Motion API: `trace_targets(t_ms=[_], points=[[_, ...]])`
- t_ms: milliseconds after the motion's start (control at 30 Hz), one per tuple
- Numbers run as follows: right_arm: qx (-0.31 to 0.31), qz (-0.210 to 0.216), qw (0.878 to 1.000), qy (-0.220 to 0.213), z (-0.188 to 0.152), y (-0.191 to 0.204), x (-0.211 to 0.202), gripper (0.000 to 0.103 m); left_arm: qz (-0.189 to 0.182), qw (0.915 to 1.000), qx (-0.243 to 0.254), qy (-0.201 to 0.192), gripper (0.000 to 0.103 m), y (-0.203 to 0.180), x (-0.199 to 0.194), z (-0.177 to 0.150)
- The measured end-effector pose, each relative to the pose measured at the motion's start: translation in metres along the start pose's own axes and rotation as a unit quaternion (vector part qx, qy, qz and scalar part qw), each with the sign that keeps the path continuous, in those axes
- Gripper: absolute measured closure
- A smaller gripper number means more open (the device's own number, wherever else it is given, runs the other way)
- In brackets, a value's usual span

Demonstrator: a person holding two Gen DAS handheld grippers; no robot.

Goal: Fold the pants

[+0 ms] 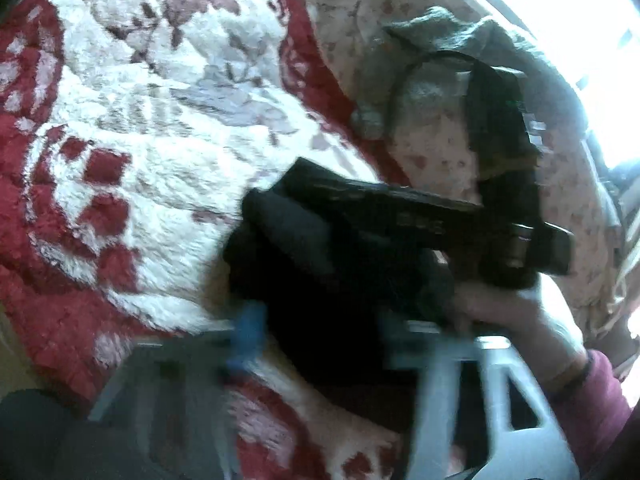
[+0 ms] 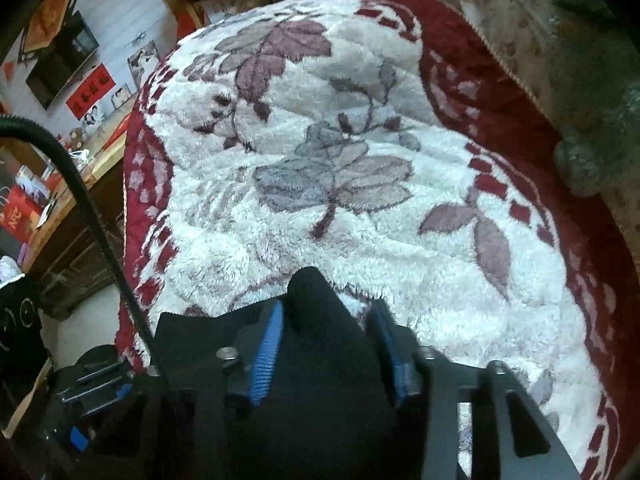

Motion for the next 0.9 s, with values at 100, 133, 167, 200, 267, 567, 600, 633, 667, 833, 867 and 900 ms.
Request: trace_targets(t_ms=[100,133,167,200,267,567,600,633,667,833,867,900], points=[[0.015,0.003,1.0,-0.018,0.003,-0.001,-0.01,0.082,-0.012,0.9999,0.0,0.0,0.082,-0.002,-0.002,0.001],[0.021,0.008,0.999,-0.023,0.003,0.0,-0.014,0.084,-0.008,0.9999,0.009,-0.004,0.084,-0.005,-0.004,0.002],[0.025,0.013,0.999,-0.032,0.004,0.002,-0.021,0.085,-0.004,0.9998,0.019,-0.009,0.086,-0.008,-0.008,0.003],[0.027,0.018,0.998,-0.044,0.005,0.005,-0.031,0.085,-0.001,0.9994,0.031,-0.017,0.087,-0.013,-0.013,0.004],[0.032,0.025,0.997,-0.064,0.006,0.009,-0.05,0.086,-0.002,0.9983,0.049,-0.032,0.087,-0.024,-0.023,0.009],[0.1,0.051,0.978,-0.178,-0.011,-0.006,-0.167,0.086,-0.05,0.9858,0.146,-0.066,0.088,-0.118,-0.065,0.018],[0.112,0.055,0.974,-0.192,-0.017,-0.012,-0.182,0.086,-0.057,0.9835,0.158,-0.066,0.088,-0.13,-0.067,0.017],[0.125,0.057,0.969,-0.205,-0.025,-0.018,-0.197,0.086,-0.064,0.9811,0.17,-0.066,0.088,-0.142,-0.069,0.015],[0.137,0.06,0.965,-0.217,-0.032,-0.024,-0.211,0.086,-0.07,0.9788,0.181,-0.066,0.088,-0.154,-0.07,0.014],[0.178,0.058,0.944,-0.272,-0.073,-0.047,-0.276,0.086,-0.108,0.9643,0.237,-0.05,0.088,-0.217,-0.071,-0.01],[0.184,0.053,0.94,-0.282,-0.085,-0.052,-0.29,0.086,-0.113,0.9614,0.246,-0.047,0.088,-0.227,-0.071,-0.016],[0.188,0.049,0.938,-0.288,-0.093,-0.056,-0.298,0.086,-0.12,0.9576,0.258,-0.042,0.088,-0.24,-0.07,-0.024]])
Point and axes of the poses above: each gripper's, at about its wrist camera, not at the fingertips, and x roughly the way its jaws point, y to its left, z to its top, the point moved 10 cm from there along x, roughly the way its jaws point, and after that the axes turned 7 degrees about x, right-handed, at the moved point
